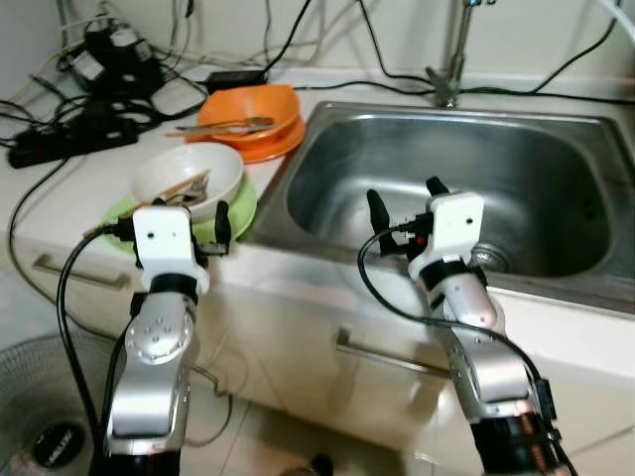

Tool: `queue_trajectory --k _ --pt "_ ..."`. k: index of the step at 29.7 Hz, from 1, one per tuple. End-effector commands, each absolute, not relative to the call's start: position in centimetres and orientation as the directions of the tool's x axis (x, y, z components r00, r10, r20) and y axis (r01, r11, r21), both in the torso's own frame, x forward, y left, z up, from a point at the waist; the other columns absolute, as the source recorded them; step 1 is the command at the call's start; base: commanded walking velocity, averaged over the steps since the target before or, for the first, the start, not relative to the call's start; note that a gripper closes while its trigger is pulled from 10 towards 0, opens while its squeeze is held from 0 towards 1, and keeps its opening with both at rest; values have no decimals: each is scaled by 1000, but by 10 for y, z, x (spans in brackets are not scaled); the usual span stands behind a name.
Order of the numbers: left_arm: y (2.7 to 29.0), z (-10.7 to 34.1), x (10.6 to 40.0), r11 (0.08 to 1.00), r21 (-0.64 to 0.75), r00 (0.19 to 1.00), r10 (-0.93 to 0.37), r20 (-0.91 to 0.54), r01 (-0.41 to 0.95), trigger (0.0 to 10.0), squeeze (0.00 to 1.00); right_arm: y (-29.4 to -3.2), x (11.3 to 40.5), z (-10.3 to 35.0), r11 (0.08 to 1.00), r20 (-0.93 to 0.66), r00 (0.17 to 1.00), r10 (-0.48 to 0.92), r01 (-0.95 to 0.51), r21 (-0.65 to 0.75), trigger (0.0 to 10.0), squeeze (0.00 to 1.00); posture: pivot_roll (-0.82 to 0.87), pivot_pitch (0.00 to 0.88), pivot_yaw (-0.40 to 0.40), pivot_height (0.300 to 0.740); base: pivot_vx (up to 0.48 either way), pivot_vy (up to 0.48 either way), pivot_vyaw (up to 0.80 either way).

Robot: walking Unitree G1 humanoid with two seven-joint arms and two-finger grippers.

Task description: Kitchen organization

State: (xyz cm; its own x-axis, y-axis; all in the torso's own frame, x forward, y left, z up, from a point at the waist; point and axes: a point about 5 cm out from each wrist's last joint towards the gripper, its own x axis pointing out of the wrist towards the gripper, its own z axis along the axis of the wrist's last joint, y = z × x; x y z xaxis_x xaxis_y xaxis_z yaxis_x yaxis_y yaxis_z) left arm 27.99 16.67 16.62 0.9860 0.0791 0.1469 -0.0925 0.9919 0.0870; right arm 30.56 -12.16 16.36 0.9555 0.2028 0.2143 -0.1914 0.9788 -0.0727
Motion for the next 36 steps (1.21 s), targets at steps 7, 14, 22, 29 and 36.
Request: queue_trajectory --k 7,14,22,29,36 --pt "171 174 281 986 118 979 98 177 -120 10000 0 -116 306 167 976 227 950 216 -204 -75 10000 0 -30 59 125 740 0 0 525" --pt "173 176 283 985 116 978 104 181 -126 10000 0 -115 307 168 976 232 948 216 -205 -72 10000 0 -28 55 126 740 0 0 354" --pt "173 177 283 986 111 977 106 183 -127 10000 0 -116 308 168 977 229 951 210 -197 -78 10000 0 -30 54 126 740 0 0 0" --pt "175 179 283 986 88 972 122 199 -141 10000 0 -118 310 169 980 221 955 197 -184 -80 10000 0 -31 51 123 740 0 0 0" --pt "173 180 283 989 85 973 105 205 -124 10000 0 -117 312 170 978 222 953 208 -198 -68 10000 0 -32 46 119 740 0 0 0"
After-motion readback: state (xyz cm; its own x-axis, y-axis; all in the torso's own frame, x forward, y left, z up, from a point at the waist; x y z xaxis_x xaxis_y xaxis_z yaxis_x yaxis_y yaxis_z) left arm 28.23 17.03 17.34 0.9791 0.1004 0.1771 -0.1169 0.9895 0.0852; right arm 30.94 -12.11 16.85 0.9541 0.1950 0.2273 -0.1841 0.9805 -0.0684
